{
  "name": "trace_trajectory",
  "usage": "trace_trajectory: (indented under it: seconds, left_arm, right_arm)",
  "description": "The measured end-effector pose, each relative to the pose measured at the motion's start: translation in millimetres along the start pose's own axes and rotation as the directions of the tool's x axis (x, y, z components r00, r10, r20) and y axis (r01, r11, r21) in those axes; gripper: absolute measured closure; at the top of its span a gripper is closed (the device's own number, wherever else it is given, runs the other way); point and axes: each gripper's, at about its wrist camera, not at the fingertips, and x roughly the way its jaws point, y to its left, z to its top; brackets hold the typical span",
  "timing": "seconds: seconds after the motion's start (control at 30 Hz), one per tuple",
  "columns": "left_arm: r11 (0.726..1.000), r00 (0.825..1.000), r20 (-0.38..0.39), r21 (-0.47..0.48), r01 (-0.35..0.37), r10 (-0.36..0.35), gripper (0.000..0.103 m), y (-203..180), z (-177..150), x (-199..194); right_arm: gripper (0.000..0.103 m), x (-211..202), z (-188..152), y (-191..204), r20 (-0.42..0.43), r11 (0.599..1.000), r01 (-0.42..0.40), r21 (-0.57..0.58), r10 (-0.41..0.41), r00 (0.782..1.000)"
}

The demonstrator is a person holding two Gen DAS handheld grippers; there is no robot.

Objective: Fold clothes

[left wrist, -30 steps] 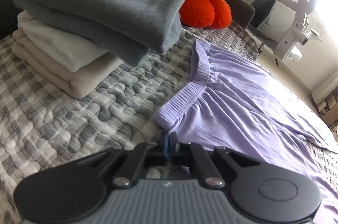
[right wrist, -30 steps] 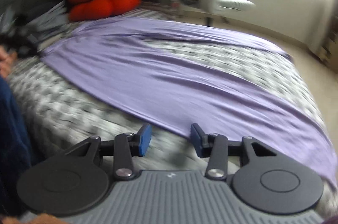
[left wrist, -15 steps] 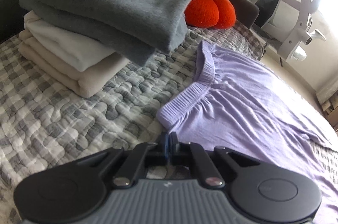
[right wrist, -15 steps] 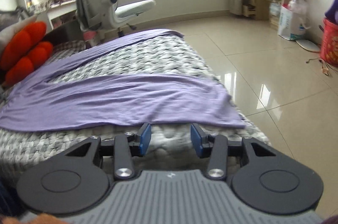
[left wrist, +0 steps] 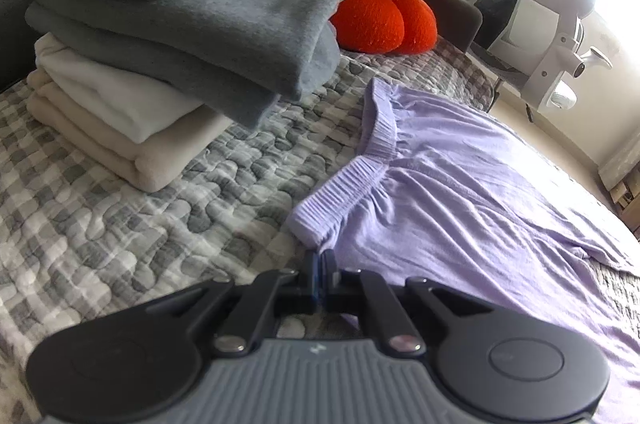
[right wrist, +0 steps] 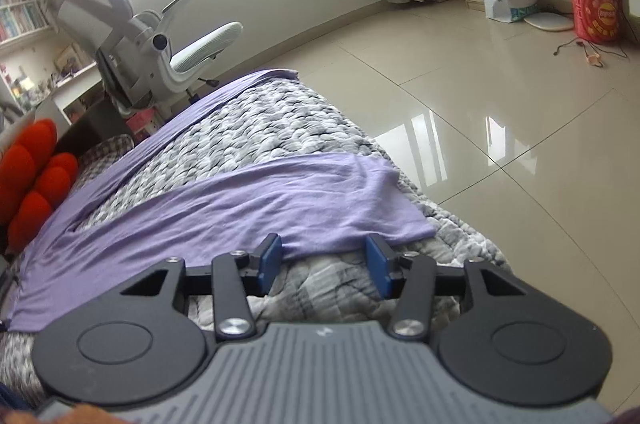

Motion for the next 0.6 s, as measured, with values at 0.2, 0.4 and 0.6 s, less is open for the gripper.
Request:
trace_trajectory:
  seconds: [0.2,0.4,0.6]
  left_arm:
    - [1.0,1.0,0.01,-0.003,0.02,-0.02,0.102,0.7,0.4,2.3]
    - [1.0,1.0,0.013,-0.002,0.027,-0.027,0.102,0.7,0.9,2.1]
    - [1.0,0.999,0.021,-0.009,0.029,-0.028,0.102,0.9,-0.1,2.8]
  right_arm:
    - [0.052,0.3,4.6,-8.8,0.014,0.996,-0.008,0.088,0.007,1.0]
    - [0.074,0.1,8.1,-15.5,0.035,0.989,-0.022,0.144,0.018,0.999]
    - [0.1,-1.6,9.6,-20.8,0.054,0.987,-0.017,0.16,0.009,0.998]
